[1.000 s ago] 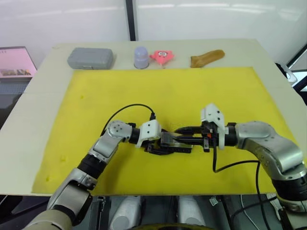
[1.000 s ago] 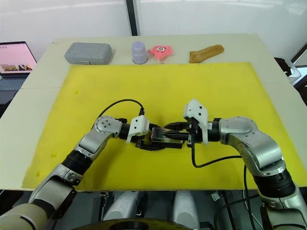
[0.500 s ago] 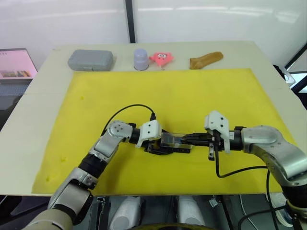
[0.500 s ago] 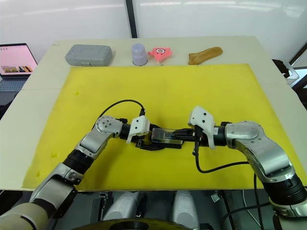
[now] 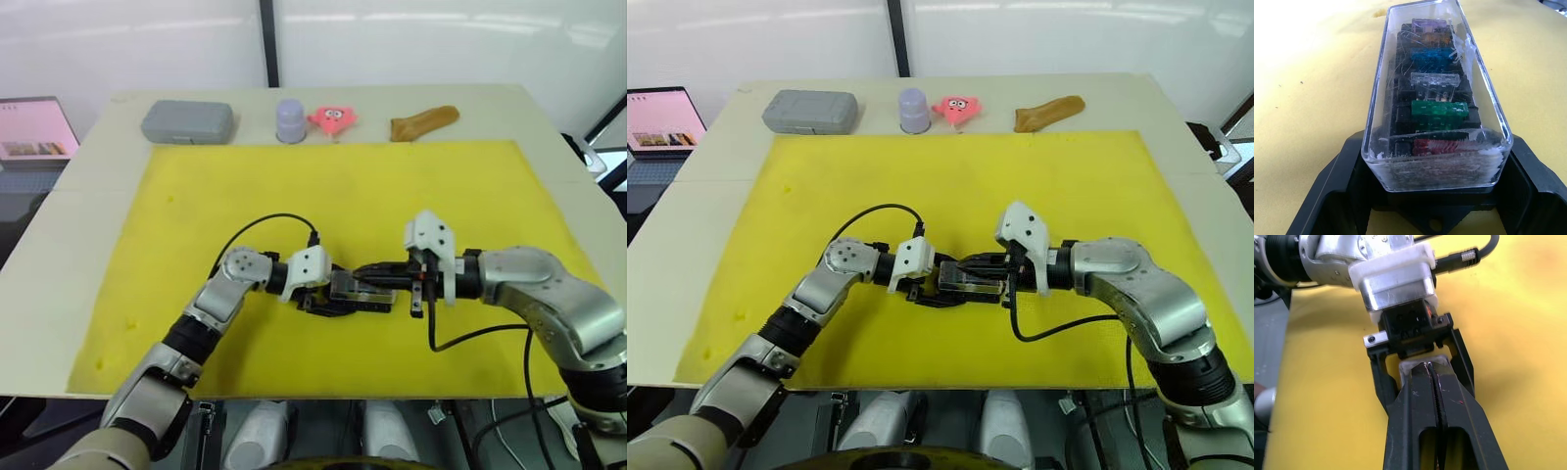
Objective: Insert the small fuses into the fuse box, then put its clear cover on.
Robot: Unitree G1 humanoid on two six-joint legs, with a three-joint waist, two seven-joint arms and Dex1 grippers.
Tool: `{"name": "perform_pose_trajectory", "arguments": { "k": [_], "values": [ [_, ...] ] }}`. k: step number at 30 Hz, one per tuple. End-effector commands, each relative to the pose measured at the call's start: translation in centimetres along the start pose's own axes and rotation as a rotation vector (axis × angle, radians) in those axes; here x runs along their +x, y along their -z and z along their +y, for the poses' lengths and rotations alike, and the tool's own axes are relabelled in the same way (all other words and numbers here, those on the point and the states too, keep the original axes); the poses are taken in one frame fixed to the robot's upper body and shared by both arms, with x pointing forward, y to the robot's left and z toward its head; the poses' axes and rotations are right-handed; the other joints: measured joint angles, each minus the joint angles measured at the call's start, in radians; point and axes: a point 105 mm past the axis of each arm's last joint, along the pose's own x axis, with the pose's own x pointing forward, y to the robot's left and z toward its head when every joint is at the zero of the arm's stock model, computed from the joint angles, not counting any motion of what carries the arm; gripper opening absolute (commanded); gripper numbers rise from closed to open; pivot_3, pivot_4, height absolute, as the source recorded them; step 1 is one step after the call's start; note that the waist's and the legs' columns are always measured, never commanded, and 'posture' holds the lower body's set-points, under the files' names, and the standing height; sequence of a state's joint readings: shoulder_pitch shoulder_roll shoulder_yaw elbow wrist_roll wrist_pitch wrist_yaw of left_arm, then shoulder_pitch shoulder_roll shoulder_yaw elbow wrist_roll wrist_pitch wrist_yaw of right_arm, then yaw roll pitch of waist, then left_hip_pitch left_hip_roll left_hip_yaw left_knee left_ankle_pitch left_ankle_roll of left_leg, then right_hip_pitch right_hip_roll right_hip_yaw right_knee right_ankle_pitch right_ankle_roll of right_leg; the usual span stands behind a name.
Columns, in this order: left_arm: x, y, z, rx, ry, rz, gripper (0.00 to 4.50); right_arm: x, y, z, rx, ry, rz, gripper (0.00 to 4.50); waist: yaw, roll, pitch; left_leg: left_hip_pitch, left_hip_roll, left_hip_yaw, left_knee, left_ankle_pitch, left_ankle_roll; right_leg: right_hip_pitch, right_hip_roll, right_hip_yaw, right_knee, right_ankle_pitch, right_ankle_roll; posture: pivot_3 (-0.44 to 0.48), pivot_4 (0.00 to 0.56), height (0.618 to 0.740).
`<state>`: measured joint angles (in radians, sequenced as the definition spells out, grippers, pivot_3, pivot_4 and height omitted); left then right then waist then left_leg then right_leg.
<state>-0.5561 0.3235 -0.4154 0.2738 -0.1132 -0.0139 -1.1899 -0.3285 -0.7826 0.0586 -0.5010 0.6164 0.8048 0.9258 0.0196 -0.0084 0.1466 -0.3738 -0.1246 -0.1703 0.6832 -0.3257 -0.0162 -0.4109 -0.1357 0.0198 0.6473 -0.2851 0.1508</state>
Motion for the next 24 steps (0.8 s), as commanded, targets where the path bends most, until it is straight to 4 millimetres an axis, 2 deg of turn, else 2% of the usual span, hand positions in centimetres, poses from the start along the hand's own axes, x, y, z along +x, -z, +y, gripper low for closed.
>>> {"name": "perform_pose_trajectory", "arguments": {
  "k": [1,3,4,6,9,13,17,20,22,24],
  "values": [
    [-0.2,0.2,0.7,0.005,-0.038,0.020,2.63,0.4,2.0,0.8,0.007,-0.007,0.091,0.03,0.000,0.000,0.000,0.000,0.000,0.000,0.000,0.000,0.000,0.000,0.000,0.000,0.000,0.000,0.000,0.000,0.150,0.740],
    [-0.2,0.2,0.8,0.004,-0.040,0.019,2.63,0.5,5.4,0.8,0.002,0.027,0.239,0.03,0.002,0.000,0.000,0.000,0.000,0.000,0.000,0.000,0.000,0.000,0.000,0.000,0.000,0.000,0.000,0.000,0.150,0.740],
    [-0.2,0.2,0.9,0.004,-0.041,0.019,2.63,0.4,6.5,0.7,-0.001,0.042,0.286,0.03,0.000,0.001,-0.001,0.000,0.000,0.000,0.000,0.000,0.000,0.000,0.000,0.000,0.000,0.000,0.000,0.000,0.150,0.740],
    [-0.2,0.2,0.9,0.005,-0.041,0.019,2.63,0.3,7.2,0.3,0.018,0.068,0.302,0.03,-0.001,-0.002,-0.003,0.002,0.000,0.000,0.000,0.000,0.000,0.002,0.000,0.000,0.000,0.000,0.000,0.000,0.150,0.740],
    [-0.2,0.2,1.0,0.006,-0.042,0.018,2.63,0.3,6.5,0.0,0.032,0.081,0.266,0.03,-0.002,-0.007,-0.006,0.004,0.000,-0.001,0.000,0.000,0.000,0.004,0.001,-0.001,0.000,0.000,0.000,0.000,0.150,0.740],
    [0.0,0.2,1.0,0.007,-0.043,0.015,2.63,0.0,4.8,-0.4,0.019,0.089,0.196,0.03,-0.001,-0.007,-0.006,0.004,0.000,-0.001,0.000,0.000,0.000,0.004,0.001,-0.001,0.000,0.000,0.000,0.000,0.150,0.740],
    [0.3,0.3,0.9,-0.012,-0.056,0.005,2.63,-2.3,0.4,-0.8,-0.096,0.113,0.031,0.03,0.018,-0.007,-0.006,0.003,0.000,-0.001,0.000,0.000,0.000,0.004,0.000,-0.001,-0.001,0.000,0.000,0.000,0.150,0.740],
    [0.0,0.2,0.9,-0.041,-0.063,-0.005,2.63,-4.1,-0.1,-1.1,-0.131,0.132,0.073,0.03,0.021,-0.006,-0.005,0.001,0.000,0.000,0.001,0.000,0.000,0.002,0.000,-0.001,0.000,0.000,0.000,0.000,0.150,0.740],
    [-0.3,-0.3,1.1,-0.043,-0.066,-0.026,3.70,-5.8,-0.2,-1.2,-0.121,0.134,0.105,0.00,0.021,-0.006,-0.005,0.001,0.000,0.000,0.000,0.000,0.000,0.002,0.000,-0.001,-0.001,0.000,0.000,0.000,0.150,0.740],
    [-0.9,-0.8,1.3,-0.040,-0.073,-0.027,4.48,-7.8,-0.8,-1.7,-0.099,0.166,0.112,0.56,0.020,-0.006,-0.005,0.001,0.000,0.000,0.000,0.000,0.000,0.001,0.000,-0.001,-0.001,0.000,0.000,0.000,0.150,0.740]
  ]
}}
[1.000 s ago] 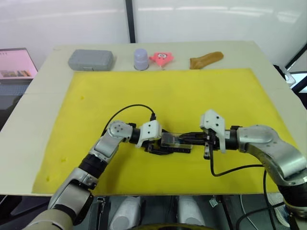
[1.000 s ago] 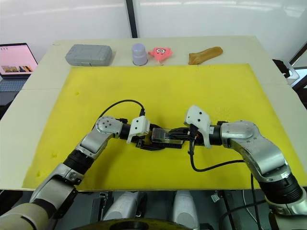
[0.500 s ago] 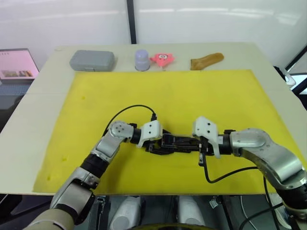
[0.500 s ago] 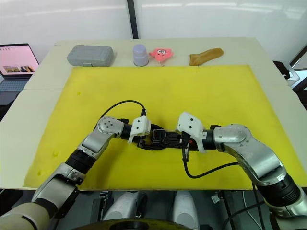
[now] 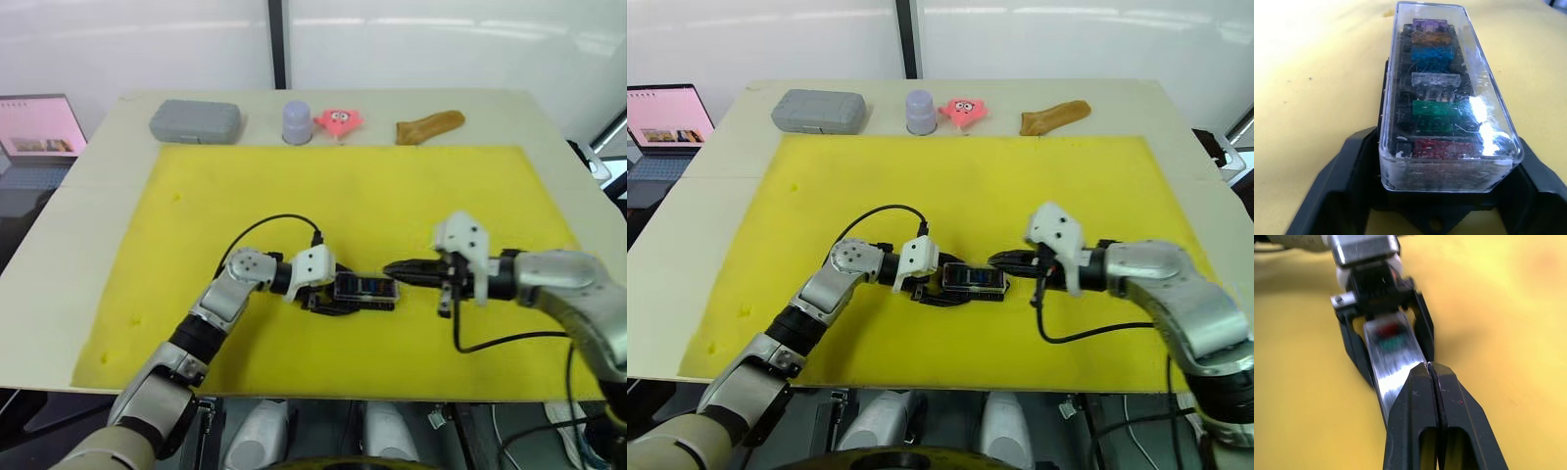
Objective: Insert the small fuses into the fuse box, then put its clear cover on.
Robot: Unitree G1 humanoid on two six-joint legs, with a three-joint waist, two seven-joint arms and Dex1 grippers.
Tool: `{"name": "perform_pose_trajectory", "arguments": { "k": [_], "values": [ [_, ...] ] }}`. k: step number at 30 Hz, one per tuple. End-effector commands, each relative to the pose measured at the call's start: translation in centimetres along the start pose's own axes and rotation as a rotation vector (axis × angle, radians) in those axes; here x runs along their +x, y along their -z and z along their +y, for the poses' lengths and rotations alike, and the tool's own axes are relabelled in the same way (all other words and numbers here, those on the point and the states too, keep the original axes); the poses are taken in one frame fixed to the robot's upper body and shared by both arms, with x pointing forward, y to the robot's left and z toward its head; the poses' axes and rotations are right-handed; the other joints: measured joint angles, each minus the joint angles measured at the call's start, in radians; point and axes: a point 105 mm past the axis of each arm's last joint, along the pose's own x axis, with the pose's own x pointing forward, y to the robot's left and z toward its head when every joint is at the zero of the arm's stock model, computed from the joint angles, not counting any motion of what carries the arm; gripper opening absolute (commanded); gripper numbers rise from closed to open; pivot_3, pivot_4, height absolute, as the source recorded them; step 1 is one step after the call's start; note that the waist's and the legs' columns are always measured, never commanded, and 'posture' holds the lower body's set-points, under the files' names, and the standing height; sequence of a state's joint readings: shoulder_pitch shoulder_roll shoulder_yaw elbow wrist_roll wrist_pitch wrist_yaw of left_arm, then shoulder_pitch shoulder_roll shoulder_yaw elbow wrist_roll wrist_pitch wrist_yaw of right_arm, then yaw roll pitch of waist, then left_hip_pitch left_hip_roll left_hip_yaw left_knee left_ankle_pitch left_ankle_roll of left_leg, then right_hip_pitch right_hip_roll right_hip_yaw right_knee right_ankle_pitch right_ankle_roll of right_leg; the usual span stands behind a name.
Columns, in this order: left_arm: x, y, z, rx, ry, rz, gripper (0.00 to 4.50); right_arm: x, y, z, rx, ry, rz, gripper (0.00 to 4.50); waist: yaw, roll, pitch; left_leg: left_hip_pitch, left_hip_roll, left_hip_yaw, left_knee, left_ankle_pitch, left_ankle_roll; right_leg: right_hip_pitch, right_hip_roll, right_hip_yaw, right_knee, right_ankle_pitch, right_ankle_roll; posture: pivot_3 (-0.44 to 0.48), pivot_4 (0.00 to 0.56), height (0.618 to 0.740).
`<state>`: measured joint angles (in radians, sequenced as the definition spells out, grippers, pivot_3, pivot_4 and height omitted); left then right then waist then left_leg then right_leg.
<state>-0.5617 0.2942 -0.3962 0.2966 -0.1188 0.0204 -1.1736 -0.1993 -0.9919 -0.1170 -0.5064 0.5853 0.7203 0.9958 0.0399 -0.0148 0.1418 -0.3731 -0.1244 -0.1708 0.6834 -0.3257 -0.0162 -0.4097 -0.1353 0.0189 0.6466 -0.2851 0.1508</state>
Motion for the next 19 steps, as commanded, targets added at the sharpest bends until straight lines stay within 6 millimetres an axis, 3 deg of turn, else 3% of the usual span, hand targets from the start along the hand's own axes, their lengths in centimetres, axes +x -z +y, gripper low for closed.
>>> {"name": "perform_pose_trajectory", "arguments": {
  "k": [1,6,8,9,11,12,15,17,19],
  "values": [
    [-1.6,-1.0,0.8,0.011,-0.046,-0.007,4.50,-3.3,-1.3,-0.7,0.001,0.025,-0.015,0.89,-0.001,0.000,0.001,0.000,0.000,0.000,0.000,0.000,0.000,0.000,0.000,0.000,0.000,0.000,0.000,0.000,0.150,0.740],
    [-6.1,-2.0,0.6,-0.023,-0.062,0.017,4.50,-7.3,-2.4,-0.3,-0.009,0.013,0.021,3.50,-0.007,0.005,0.004,-0.001,0.002,0.001,-0.003,0.000,0.000,-0.003,0.001,0.001,0.000,0.000,0.000,0.000,0.150,0.740],
    [-10.6,-3.1,0.1,-0.052,-0.058,0.056,4.50,-9.0,-2.8,-0.1,-0.008,0.013,0.047,4.47,-0.005,0.006,0.006,-0.001,0.002,0.001,-0.002,0.000,0.000,-0.004,0.001,0.001,0.001,0.000,0.000,0.000,0.150,0.740],
    [-12.0,-3.9,-0.3,-0.064,-0.050,0.071,4.50,-9.8,-2.7,0.0,-0.005,0.016,0.059,4.47,-0.006,0.006,0.008,-0.001,0.002,0.001,-0.002,0.000,0.000,-0.003,0.001,0.001,0.001,0.000,0.000,0.000,0.150,0.740],
    [-17.4,-5.9,-1.7,-0.117,-0.057,0.146,4.50,-11.1,-2.5,-0.2,0.004,0.035,0.087,4.47,-0.012,0.006,0.011,-0.002,0.002,0.002,-0.002,0.000,0.000,-0.004,0.001,0.001,0.001,0.000,0.000,0.000,0.150,0.740],
    [-18.7,-6.8,-2.3,-0.135,-0.058,0.174,4.50,-11.6,-2.2,-0.3,0.010,0.044,0.095,4.47,-0.016,0.006,0.013,-0.002,0.002,0.002,-0.003,0.000,0.000,-0.005,0.001,0.001,0.001,0.000,0.000,0.000,0.150,0.740],
    [-22.3,-8.6,-3.7,-0.153,-0.107,0.264,4.50,-12.6,-1.7,-0.9,-0.001,0.075,0.105,4.47,-0.013,0.011,0.016,0.000,0.001,0.001,-0.002,-0.001,0.001,0.000,0.000,0.001,-0.001,0.000,0.000,0.000,0.150,0.740],
    [-23.8,-9.5,-4.1,-0.157,-0.150,0.302,4.50,-12.9,-1.6,-1.4,-0.014,0.100,0.099,4.47,-0.012,0.015,0.017,0.000,0.001,0.003,-0.002,-0.001,0.002,0.000,-0.001,0.001,-0.002,0.000,0.000,0.000,0.150,0.740],
    [-24.0,-10.1,-4.0,-0.144,-0.190,0.282,4.50,-12.8,-1.4,-2.0,-0.018,0.118,0.073,4.47,-0.011,0.016,0.018,0.000,0.002,0.003,-0.002,-0.001,0.002,0.000,0.000,0.001,-0.002,0.000,0.000,0.000,0.150,0.740]
  ]
}}
